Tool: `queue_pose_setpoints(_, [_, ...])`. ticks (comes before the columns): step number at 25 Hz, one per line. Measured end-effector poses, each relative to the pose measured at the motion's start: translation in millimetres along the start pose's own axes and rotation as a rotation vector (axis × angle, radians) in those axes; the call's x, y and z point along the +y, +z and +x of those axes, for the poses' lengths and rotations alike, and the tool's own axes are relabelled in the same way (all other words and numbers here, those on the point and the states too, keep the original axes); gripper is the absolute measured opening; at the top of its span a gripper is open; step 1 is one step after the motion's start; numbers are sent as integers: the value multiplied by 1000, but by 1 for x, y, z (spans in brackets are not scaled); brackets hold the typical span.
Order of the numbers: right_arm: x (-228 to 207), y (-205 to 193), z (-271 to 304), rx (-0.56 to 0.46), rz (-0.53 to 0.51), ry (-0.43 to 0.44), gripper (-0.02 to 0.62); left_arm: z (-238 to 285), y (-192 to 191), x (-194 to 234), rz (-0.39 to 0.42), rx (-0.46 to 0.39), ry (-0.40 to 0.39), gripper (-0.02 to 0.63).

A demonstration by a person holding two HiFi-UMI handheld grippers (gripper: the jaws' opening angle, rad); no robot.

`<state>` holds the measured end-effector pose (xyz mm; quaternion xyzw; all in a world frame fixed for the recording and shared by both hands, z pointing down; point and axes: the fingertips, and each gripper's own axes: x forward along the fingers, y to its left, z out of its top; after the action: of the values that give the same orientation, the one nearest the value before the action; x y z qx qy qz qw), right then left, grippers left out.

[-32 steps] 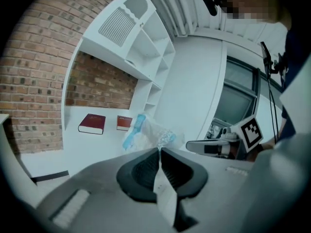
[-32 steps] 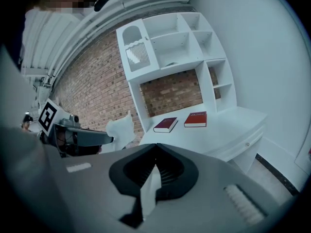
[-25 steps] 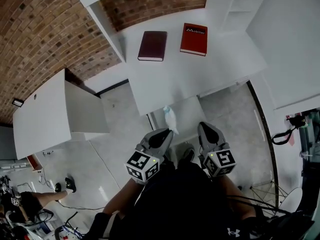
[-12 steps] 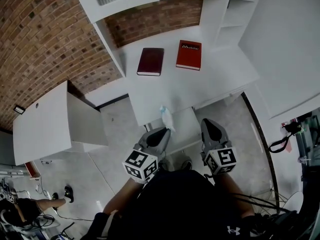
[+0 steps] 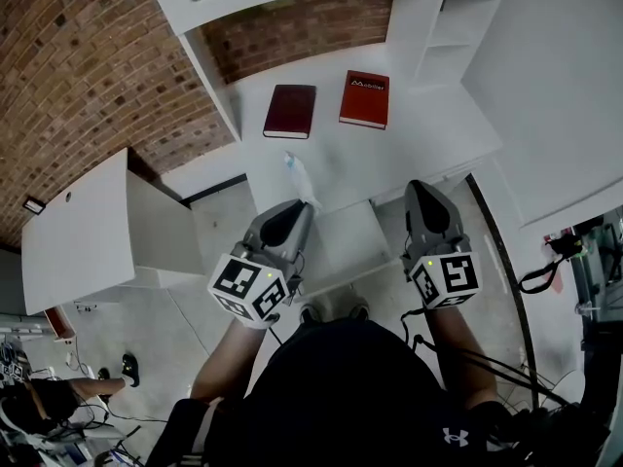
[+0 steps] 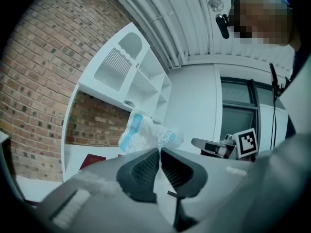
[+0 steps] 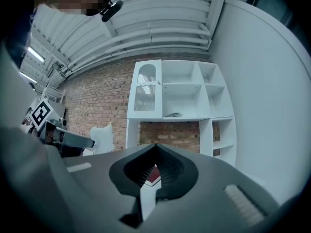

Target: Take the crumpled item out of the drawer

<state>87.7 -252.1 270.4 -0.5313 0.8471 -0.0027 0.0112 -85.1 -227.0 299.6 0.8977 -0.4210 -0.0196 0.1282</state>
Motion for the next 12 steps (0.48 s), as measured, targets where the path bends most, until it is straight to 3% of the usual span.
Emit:
queue_pose_setpoints(5, [3, 8, 16, -21, -20, 42, 2, 5, 5, 16, 26, -12, 34, 18])
queue_pose_setpoints(9, [-1, 16, 29, -37, -46, 67, 2, 6, 23, 45, 100, -44, 118, 18])
queue_pose_setpoints(12, [0, 22, 31, -49, -34, 78, 2, 2, 39, 59, 105, -83, 166, 18])
